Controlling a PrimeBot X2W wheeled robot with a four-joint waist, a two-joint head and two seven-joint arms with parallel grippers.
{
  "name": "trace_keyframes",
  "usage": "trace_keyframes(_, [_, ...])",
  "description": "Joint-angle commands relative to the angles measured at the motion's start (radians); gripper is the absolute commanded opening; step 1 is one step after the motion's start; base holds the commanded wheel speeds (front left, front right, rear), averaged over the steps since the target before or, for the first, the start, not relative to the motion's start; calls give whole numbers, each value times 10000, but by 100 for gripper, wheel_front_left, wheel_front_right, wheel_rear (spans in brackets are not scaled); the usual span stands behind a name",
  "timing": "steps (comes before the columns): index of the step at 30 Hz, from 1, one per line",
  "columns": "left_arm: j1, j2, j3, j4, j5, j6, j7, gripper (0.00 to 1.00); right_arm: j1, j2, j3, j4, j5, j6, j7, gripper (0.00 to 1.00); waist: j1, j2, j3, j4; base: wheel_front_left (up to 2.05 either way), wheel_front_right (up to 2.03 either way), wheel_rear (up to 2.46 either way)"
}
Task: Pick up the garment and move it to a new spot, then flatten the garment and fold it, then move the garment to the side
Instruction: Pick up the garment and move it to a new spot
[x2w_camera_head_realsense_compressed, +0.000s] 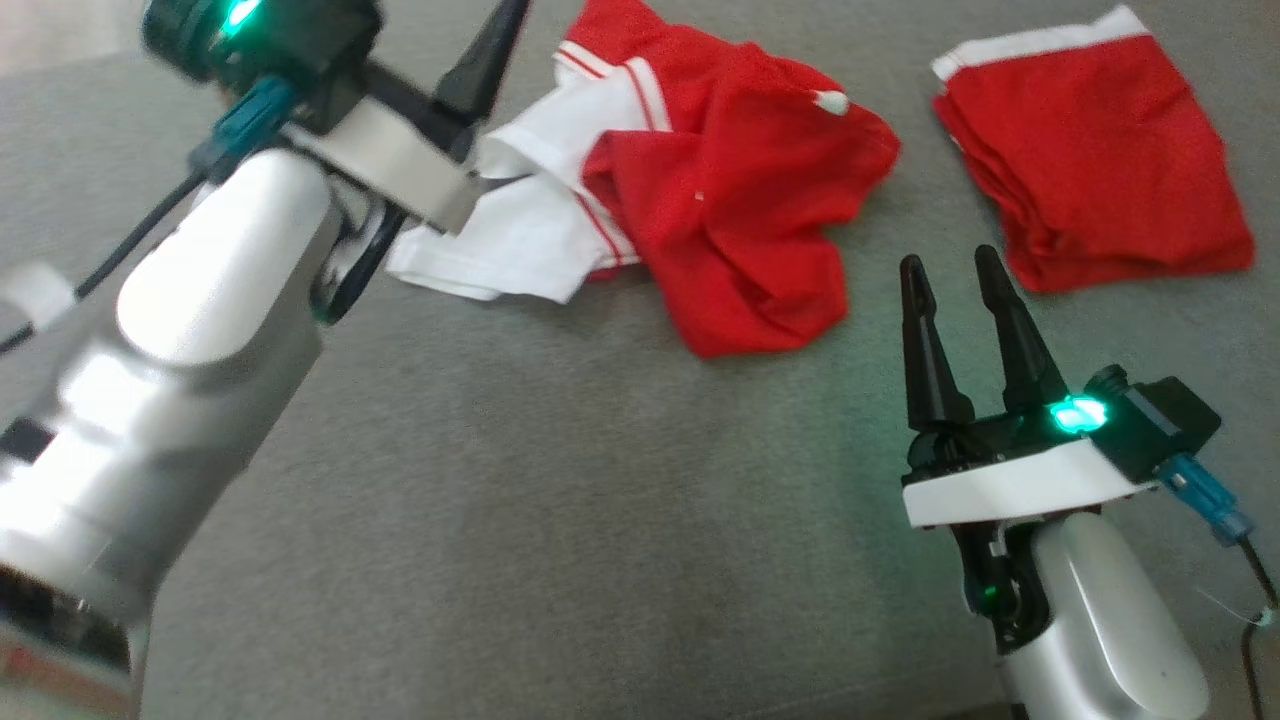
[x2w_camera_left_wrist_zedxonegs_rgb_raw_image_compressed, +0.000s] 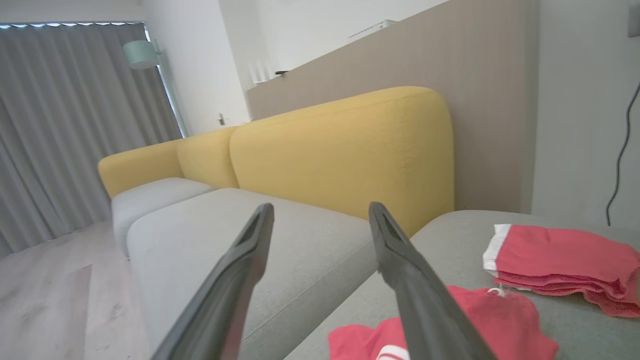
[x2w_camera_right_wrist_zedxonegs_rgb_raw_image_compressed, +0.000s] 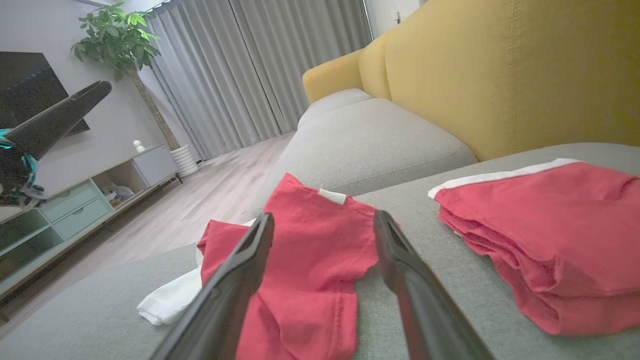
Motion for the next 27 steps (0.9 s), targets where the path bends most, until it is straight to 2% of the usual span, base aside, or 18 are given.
trace_keyframes(1, [35, 450, 525, -204, -102, 106, -78, 100, -53, 3, 113, -258, -128, -7, -108, 100, -1, 0, -291, 416, 0, 0, 0])
trace_keyframes(9, [2750, 791, 1703, -1409, -187, 846, -118, 100, 414, 3, -365, -18, -746, -7, -109, 100, -1, 0, -1072, 1721, 0, 0, 0])
trace_keyframes(11, [3187, 797, 1877, -1598, -178, 948, -119, 100, 487, 3, -403, 14, -798, -7, -109, 100, -1, 0, -1155, 1848, 0, 0, 0])
trace_keyframes(18, [6191, 333, 3013, -2734, 66, 1493, -120, 100, 963, 3, -713, 254, -915, -7, -109, 100, -1, 0, -1612, 2374, 0, 0, 0])
trace_keyframes(22, [7309, -103, 3557, -3000, 346, 1522, -121, 100, 1138, 3, -756, 320, -895, -7, -109, 100, -1, 0, -1740, 2441, 0, 0, 0])
trace_keyframes(27, [7627, -349, 3914, -2851, 768, 1242, -121, 100, 1144, 3, -676, 332, -844, -7, -109, 100, -1, 0, -1709, 2336, 0, 0, 0])
